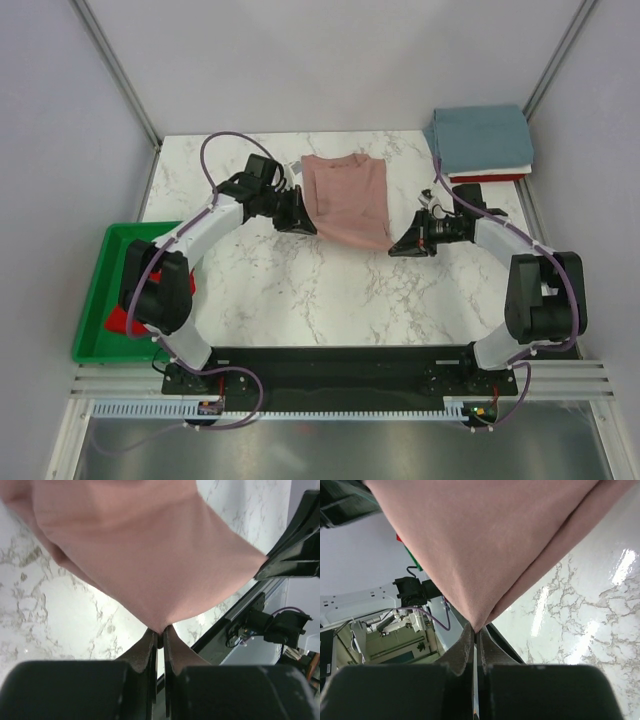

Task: Fold and stack the t-shirts
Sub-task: Fold the tshirt

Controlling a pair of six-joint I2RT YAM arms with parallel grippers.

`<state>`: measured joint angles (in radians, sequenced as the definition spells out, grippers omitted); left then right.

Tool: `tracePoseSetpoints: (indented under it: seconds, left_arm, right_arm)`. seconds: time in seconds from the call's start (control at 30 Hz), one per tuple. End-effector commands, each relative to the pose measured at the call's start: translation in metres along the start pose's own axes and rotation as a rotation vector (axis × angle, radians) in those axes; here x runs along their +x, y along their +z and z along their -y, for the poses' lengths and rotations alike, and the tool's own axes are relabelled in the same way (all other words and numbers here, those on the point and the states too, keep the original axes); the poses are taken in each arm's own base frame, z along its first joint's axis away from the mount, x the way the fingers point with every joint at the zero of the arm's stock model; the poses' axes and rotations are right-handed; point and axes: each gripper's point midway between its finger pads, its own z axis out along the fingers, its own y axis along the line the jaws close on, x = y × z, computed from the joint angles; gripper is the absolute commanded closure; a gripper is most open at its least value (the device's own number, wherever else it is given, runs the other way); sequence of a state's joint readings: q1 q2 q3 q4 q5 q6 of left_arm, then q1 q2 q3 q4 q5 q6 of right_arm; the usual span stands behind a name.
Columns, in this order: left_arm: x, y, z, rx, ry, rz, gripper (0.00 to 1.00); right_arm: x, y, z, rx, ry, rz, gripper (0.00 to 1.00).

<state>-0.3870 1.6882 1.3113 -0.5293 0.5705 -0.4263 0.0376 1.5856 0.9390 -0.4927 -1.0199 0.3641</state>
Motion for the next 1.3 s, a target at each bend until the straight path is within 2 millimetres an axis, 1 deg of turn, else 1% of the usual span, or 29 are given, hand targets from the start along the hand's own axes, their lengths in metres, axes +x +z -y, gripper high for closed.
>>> tracePoseSetpoints:
  seconds: [0.0, 0.1, 0.23, 0.37, 0.4, 0.47, 0.5, 0.53, 0.57, 0.6, 0.63, 0.67, 0.7, 0.73, 0.77, 0.8, 0.83, 0.87, 0.9, 0.93, 0.97, 1.0, 1.03, 1.07, 1.1, 1.13, 1.2, 1.23, 1.27]
  left_arm:
    - [0.016, -0.013, 0.007, 0.014, 0.053, -0.007, 0.98]
    - [0.026, -0.018, 0.008, 0.012, 0.06, -0.009, 0.98]
    - [0.035, -0.015, -0.005, -0.016, 0.055, -0.01, 0.98]
    - [0.019, -0.008, -0.021, -0.036, 0.033, 0.037, 0.98]
    - [0.009, -0.006, -0.024, -0.038, 0.033, 0.061, 0.98]
    - [-0.015, -0.003, -0.035, -0.054, 0.037, 0.094, 0.98]
    - [-0.026, -0.001, -0.039, -0.059, 0.062, 0.109, 0.98]
    - [-0.056, -0.009, -0.033, -0.054, 0.092, 0.167, 0.98]
    - [-0.065, 0.003, -0.046, -0.068, 0.083, 0.156, 0.98]
    - [-0.08, 0.005, -0.048, -0.069, 0.106, 0.173, 0.98]
    - [-0.114, -0.001, -0.04, -0.059, 0.148, 0.235, 0.98]
    - [-0.123, 0.015, -0.053, -0.07, 0.152, 0.222, 0.98]
    - [-0.136, 0.021, -0.059, -0.08, 0.187, 0.234, 0.98]
    - [-0.168, 0.014, -0.046, -0.069, 0.242, 0.297, 0.98]
    - [-0.173, 0.037, -0.066, -0.09, 0.238, 0.274, 0.98]
    - [-0.201, 0.032, -0.055, -0.086, 0.305, 0.332, 0.98]
    - [-0.212, 0.036, -0.059, -0.095, 0.324, 0.351, 0.98]
    - [-0.216, 0.055, -0.077, -0.116, 0.323, 0.343, 0.96]
    - [-0.234, 0.052, -0.072, -0.123, 0.363, 0.39, 0.79]
    - [-0.244, 0.056, -0.078, -0.145, 0.372, 0.423, 0.66]
    - [-0.252, 0.057, -0.085, -0.184, 0.372, 0.45, 0.57]
    - [-0.258, 0.061, -0.092, -0.205, 0.375, 0.464, 0.47]
    - [-0.26, 0.062, -0.095, -0.22, 0.373, 0.472, 0.43]
    - [-0.263, 0.058, -0.1, -0.264, 0.368, 0.488, 0.4]
    - [-0.262, 0.051, -0.097, -0.279, 0.373, 0.493, 0.37]
    - [-0.259, 0.048, -0.097, -0.29, 0.373, 0.49, 0.33]
    - [-0.248, 0.041, -0.1, -0.308, 0.367, 0.468, 0.27]
    - [-0.249, 0.029, -0.089, -0.295, 0.377, 0.481, 0.27]
    - [-0.241, 0.03, -0.083, -0.254, 0.384, 0.451, 0.28]
  right_arm:
    - [-0.003, -0.007, -0.015, -0.026, -0.029, 0.031, 1.0]
    - [-0.007, -0.009, -0.021, -0.03, -0.041, 0.048, 1.0]
    - [-0.017, -0.007, -0.018, -0.017, -0.065, 0.064, 1.0]
    - [-0.046, 0.0, -0.016, -0.015, -0.094, 0.112, 1.0]
    - [-0.064, 0.003, -0.017, -0.01, -0.111, 0.124, 1.0]
    - [-0.087, 0.005, -0.019, -0.008, -0.152, 0.139, 1.0]
    - [-0.112, 0.008, -0.023, -0.009, -0.18, 0.157, 1.0]
    - [-0.125, 0.009, -0.026, -0.013, -0.2, 0.166, 1.0]
    - [-0.139, 0.011, -0.027, -0.012, -0.22, 0.176, 1.0]
    - [-0.165, 0.013, -0.03, -0.015, -0.253, 0.197, 1.0]
    - [-0.179, 0.015, -0.031, -0.011, -0.277, 0.214, 1.0]
    - [-0.192, 0.017, -0.033, -0.014, -0.294, 0.228, 1.0]
    - [-0.215, 0.021, -0.035, -0.02, -0.323, 0.25, 1.0]
    - [-0.23, 0.022, -0.033, -0.015, -0.34, 0.275, 1.0]
    - [-0.248, 0.028, -0.03, -0.016, -0.353, 0.292, 1.0]
    - [-0.261, 0.031, -0.029, -0.022, -0.372, 0.316, 1.0]
    - [-0.272, 0.035, -0.024, -0.017, -0.373, 0.334, 1.0]
    - [-0.285, 0.044, -0.014, -0.017, -0.35, 0.344, 0.99]
    - [-0.299, 0.047, -0.016, -0.034, -0.388, 0.38, 0.96]
    - [-0.308, 0.052, -0.013, -0.034, -0.399, 0.393, 0.82]
    - [-0.325, 0.056, -0.009, -0.036, -0.41, 0.418, 0.73]
    - [-0.335, 0.055, -0.012, -0.04, -0.43, 0.441, 0.7]
    - [-0.343, 0.053, -0.013, -0.037, -0.446, 0.464, 0.68]
    - [-0.348, 0.047, -0.02, -0.043, -0.469, 0.481, 0.67]
    - [-0.347, 0.045, -0.022, -0.039, -0.5, 0.482, 0.64]
    - [-0.344, 0.041, -0.023, -0.036, -0.518, 0.479, 0.58]
    - [-0.326, 0.038, -0.014, -0.006, -0.511, 0.437, 0.53]
    - [-0.319, 0.034, -0.014, -0.002, -0.509, 0.423, 0.47]
    - [-0.301, 0.041, 0.004, 0.009, -0.458, 0.371, 0.43]
